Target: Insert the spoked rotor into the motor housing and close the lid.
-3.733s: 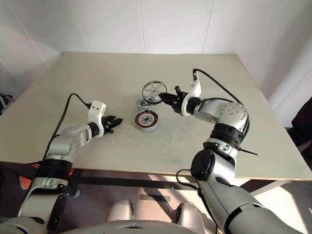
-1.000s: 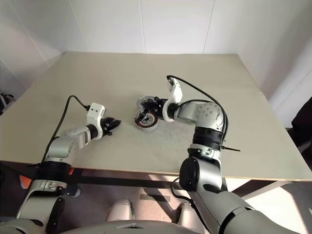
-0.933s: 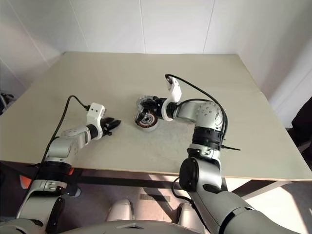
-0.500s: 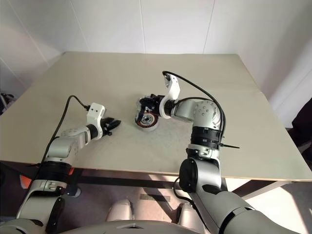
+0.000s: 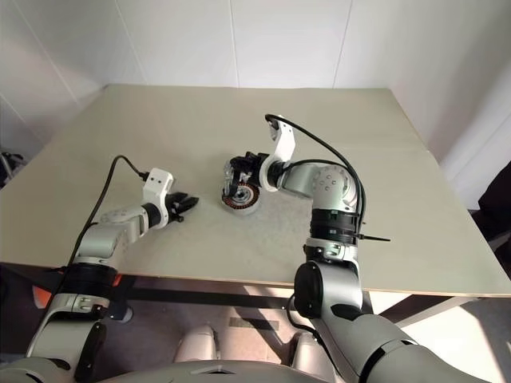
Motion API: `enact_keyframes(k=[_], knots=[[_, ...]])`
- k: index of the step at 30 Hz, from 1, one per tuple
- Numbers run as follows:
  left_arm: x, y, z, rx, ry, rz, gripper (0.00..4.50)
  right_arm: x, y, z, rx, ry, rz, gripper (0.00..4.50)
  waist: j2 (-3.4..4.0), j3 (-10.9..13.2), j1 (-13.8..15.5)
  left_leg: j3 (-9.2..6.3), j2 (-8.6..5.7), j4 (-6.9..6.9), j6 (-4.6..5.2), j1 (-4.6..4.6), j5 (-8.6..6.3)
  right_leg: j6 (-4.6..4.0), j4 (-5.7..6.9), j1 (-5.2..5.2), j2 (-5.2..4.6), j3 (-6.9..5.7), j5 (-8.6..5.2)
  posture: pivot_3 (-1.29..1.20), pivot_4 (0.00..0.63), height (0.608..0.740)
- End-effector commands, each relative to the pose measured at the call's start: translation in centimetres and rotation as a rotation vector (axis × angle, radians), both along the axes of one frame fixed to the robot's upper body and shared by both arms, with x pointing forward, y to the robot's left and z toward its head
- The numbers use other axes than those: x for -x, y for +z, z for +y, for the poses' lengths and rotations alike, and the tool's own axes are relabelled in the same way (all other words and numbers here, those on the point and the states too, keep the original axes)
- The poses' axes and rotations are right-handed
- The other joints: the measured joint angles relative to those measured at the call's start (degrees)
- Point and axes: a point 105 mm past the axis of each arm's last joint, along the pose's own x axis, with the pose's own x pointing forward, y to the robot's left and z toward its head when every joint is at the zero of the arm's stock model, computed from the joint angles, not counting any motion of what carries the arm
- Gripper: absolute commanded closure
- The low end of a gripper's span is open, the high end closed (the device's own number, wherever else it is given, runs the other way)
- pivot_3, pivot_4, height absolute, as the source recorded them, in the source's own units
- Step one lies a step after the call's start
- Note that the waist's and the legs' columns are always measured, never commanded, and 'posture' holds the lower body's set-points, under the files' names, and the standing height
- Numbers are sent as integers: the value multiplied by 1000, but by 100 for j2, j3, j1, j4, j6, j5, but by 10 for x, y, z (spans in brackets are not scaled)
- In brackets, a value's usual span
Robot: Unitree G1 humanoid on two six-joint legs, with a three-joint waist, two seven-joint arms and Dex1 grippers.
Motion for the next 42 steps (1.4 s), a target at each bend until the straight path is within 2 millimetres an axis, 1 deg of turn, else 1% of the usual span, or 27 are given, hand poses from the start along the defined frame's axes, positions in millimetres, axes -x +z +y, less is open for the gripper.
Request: enact_keyframes(k=[1,6,14,17,19,20,25,27,30,32,35,39,42], knots=[[-7,18,0,-12,-10,-61,2436,-1,8,0,17,5,-54,2907,0,0,1,0,0,0,0,0,0,0,0,0,0,0,0,0,0,740],[-7,18,2,-13,-7,-65,2436,0,0,0,53,17,-47,2907,-1,0,1,0,0,0,0,0,0,0,0,0,0,0,0,0,0,740],[-7,19,4,-14,3,-68,2436,1,-1,1,37,24,-29,2907,-1,0,0,0,0,2,0,0,0,-1,2,0,0,0,0,0,0,740],[-7,19,4,-13,6,-68,2436,0,-2,1,30,18,-18,3558,-1,0,0,0,0,2,0,0,0,0,2,0,0,0,0,0,0,740],[-7,19,5,-13,7,-68,2436,0,-1,0,32,20,-20,4147,-1,-1,0,0,0,2,0,0,0,-1,2,0,0,0,0,0,0,740],[-7,19,5,-13,8,-67,2436,0,-1,0,32,22,-23,4245,-2,-1,0,0,0,2,0,1,0,-1,2,0,0,0,0,0,0,740],[-8,19,4,-12,8,-66,2436,0,3,1,17,25,-30,4244,-2,-1,0,-1,0,3,0,0,0,-1,3,1,0,0,0,0,0,740],[-8,18,4,-12,7,-64,2436,-1,7,1,-48,18,-4,4244,-2,-1,-1,-1,0,3,0,0,0,-1,3,1,0,0,0,0,0,740],[-7,16,4,-13,8,-60,2436,-4,21,1,-231,7,75,4244,-2,-1,-6,-1,0,3,0,1,0,-1,4,1,0,0,0,0,0,740],[-6,15,5,-12,8,-57,2436,-6,25,1,-310,3,130,4244,-1,-1,-2,-1,0,5,0,0,0,-1,6,1,-1,0,0,0,0,740],[-6,15,5,-12,8,-56,2436,-6,21,0,-333,-11,196,4244,-2,-1,-7,-1,0,4,0,2,0,-1,8,0,0,1,0,0,0,740],[-6,16,5,-14,7,-56,2436,-5,3,-3,-318,-55,283,4244,-2,-1,-5,-1,0,4,0,1,0,-1,7,0,0,0,0,0,0,740],[-6,16,6,-17,6,-55,2436,-2,-5,-2,-313,-68,320,4244,-2,-1,-4,-1,0,4,0,0,0,0,7,-1,0,0,0,0,0,740]])
